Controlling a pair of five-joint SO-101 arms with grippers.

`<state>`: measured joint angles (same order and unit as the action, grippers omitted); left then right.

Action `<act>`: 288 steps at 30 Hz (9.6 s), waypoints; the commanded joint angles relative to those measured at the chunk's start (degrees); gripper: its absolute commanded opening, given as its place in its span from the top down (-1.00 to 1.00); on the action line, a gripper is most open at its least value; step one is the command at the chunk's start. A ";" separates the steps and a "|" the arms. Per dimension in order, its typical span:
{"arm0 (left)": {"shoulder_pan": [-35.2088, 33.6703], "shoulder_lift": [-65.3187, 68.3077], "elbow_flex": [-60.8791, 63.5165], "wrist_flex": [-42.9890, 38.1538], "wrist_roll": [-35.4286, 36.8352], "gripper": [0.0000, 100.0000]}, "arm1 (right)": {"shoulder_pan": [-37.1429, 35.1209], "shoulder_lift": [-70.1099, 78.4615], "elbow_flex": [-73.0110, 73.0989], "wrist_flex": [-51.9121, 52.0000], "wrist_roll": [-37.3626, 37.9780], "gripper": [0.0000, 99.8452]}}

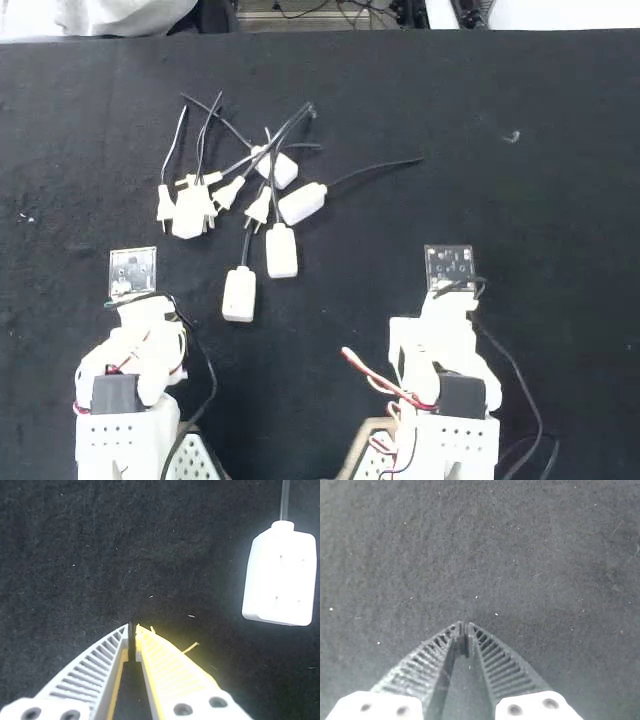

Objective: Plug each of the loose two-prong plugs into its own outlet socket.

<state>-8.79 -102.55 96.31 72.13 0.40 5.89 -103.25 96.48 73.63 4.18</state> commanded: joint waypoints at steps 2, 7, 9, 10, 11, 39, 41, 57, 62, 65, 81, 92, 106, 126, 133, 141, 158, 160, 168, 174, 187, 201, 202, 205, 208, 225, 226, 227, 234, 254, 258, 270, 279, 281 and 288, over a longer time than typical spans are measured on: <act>0.22 -0.53 1.10 0.09 0.35 0.94 | -0.18 -3.47 0.13 0.44 -0.26 0.98; 0.22 -0.53 1.10 0.09 0.35 0.94 | -0.18 -3.47 0.13 0.44 -0.26 0.98; 0.22 -0.53 1.10 0.09 0.35 0.94 | -0.18 -3.47 0.13 0.44 -0.26 0.98; 0.22 -0.53 1.10 0.09 0.35 0.94 | -0.18 -3.47 0.13 0.44 -0.26 0.98; 0.22 -0.53 1.10 0.09 0.35 0.94 | -0.18 -3.47 0.13 0.44 -0.26 0.98; 0.57 -0.53 1.10 0.09 0.35 0.94 | -0.53 -3.47 0.13 0.44 -0.70 0.98; 0.57 -0.53 1.10 0.09 0.35 0.94 | -0.44 -3.47 0.13 0.44 -0.70 0.98; -3.30 -0.70 1.10 -24.44 -2.02 0.93 | -0.44 -3.56 -0.04 -22.24 -0.18 0.98; -4.79 -0.70 1.01 -33.76 -21.63 0.93 | -0.44 -3.56 -6.99 -28.31 5.45 0.76; -3.38 -0.70 1.01 -35.96 -23.56 0.93 | -4.31 -3.47 -13.14 -28.22 3.60 0.65; 0.31 1.58 -22.02 -24.79 -8.44 0.61 | -9.85 7.08 -44.62 -19.16 1.23 0.68; 8.48 44.31 -33.89 -24.53 -7.65 0.60 | -11.87 43.30 -47.96 -22.42 0.88 0.68; 20.18 76.57 -44.00 -24.44 3.69 0.56 | -11.08 53.85 -31.60 -42.73 -2.46 0.68; 18.68 77.27 -33.98 -37.27 6.59 0.57 | -10.73 53.85 -31.08 -42.64 -2.37 0.69; 16.92 76.66 -33.71 -34.64 4.92 0.94 | -10.73 53.76 -30.37 -42.90 -2.37 0.68; 2.07 76.48 -44.35 -21.36 2.64 0.94 | -10.73 53.76 -30.29 -42.99 -2.37 0.68; -1.45 71.74 -70.64 17.05 -22.68 0.94 | -10.73 53.85 -30.29 -42.99 -2.37 0.68; -3.03 66.81 -72.92 18.64 -24.79 0.94 | -10.73 53.85 -30.29 -42.99 -2.37 0.68; -0.75 52.31 -62.37 22.77 -27.08 0.94 | -10.73 53.58 -30.29 -42.81 -2.37 0.69; -0.13 51.52 -46.64 4.92 7.12 0.94 | -10.73 53.49 -30.29 -42.81 -2.73 0.69; 15.16 52.13 -32.48 -7.56 17.58 0.49 | -10.73 53.49 -30.29 -42.73 -2.37 0.69; 4.79 53.19 -37.23 -18.81 -9.93 0.54 | -10.73 53.49 -30.29 -42.73 -2.37 0.69; 2.15 54.42 -37.41 -20.92 -11.34 0.55 | -10.73 53.49 -30.29 -42.73 -2.37 0.69; -2.68 62.42 -40.92 -22.51 -11.43 0.55 | -10.73 53.58 -30.29 -42.73 -2.37 0.69; -3.12 74.90 -49.45 -17.23 -5.80 0.58 | -10.73 53.58 -30.29 -42.81 -2.37 0.69; 0.66 105.67 -70.99 -8.18 15.65 0.96 | -10.73 53.58 -30.29 -42.73 -2.37 0.68; 0.48 105.93 -70.81 -8.00 16.26 0.94 | -10.73 53.58 -30.29 -42.73 -2.37 0.68; 0.40 106.02 -69.93 -8.26 17.23 0.90 | -10.73 53.58 -30.29 -42.73 -2.37 0.68; 6.11 102.77 -65.63 -5.71 20.66 0.93 | -10.73 53.58 -30.29 -42.81 -2.29 0.68; 11.82 88.35 -59.30 -7.21 13.54 0.82 | -10.73 53.58 -30.29 -42.73 -2.29 0.68; 5.58 85.19 -60.35 -3.87 -21.63 0.82 | -10.73 53.67 -30.29 -42.73 -2.29 0.68; 10.15 83.52 -56.13 0.44 -62.68 0.28 | -10.73 53.85 -30.29 -42.73 -2.29 0.68; 13.67 83.52 -47.16 -14.51 -67.25 0.41 | -10.73 53.85 -30.29 -42.81 -2.29 0.68; 13.58 83.52 -45.23 -18.37 -67.52 0.41 | -10.73 53.85 -30.29 -42.81 -2.29 0.68; 16.75 83.52 -44.26 -20.84 -66.90 0.42 | -10.73 53.85 -30.29 -42.99 -2.29 0.68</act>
<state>5.19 -16.92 52.18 51.91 -66.51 -5.36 -49.54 66.51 31.78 1.98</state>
